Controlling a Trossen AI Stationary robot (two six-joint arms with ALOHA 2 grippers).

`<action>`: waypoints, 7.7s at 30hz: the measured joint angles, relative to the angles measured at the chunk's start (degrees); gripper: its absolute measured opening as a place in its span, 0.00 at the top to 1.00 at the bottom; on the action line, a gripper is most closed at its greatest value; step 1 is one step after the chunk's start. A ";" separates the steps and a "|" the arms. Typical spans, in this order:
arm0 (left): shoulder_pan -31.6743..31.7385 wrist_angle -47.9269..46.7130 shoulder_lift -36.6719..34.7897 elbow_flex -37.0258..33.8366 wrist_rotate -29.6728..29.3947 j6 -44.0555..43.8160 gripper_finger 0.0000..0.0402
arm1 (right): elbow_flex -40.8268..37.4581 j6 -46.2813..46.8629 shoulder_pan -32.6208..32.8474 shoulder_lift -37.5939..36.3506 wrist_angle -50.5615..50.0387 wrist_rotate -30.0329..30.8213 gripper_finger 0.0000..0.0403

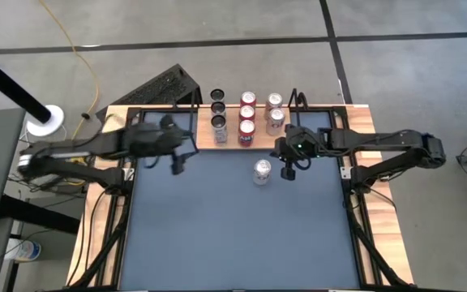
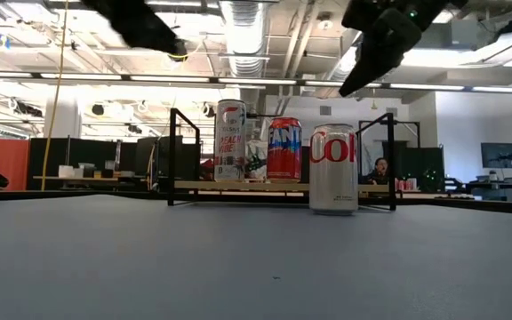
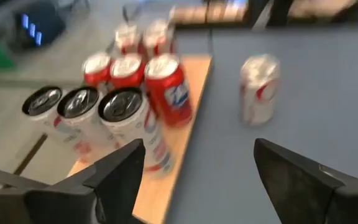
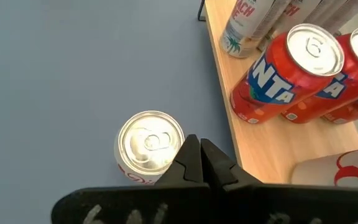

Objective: Place canned beverage on shelf
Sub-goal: Put the silver soda can on the shelf aligned with the other silver soda can, then return to Home Position

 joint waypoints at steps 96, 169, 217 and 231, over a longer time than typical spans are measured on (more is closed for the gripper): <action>-0.08 21.77 -51.47 -50.23 9.00 -13.93 0.33 | 22.80 12.49 0.24 30.04 -22.68 -7.21 0.26; -0.08 21.79 -51.44 -50.23 9.02 -13.93 0.33 | 22.75 -15.78 -24.81 20.65 -27.12 -10.41 0.37; -0.08 21.79 -51.44 -50.23 9.02 -13.93 0.33 | 31.52 -14.32 -22.53 20.60 -30.36 -7.11 0.08; -0.08 21.79 -51.44 -50.23 9.02 -13.91 0.33 | 34.48 -4.44 -15.39 14.06 -38.41 -13.22 0.08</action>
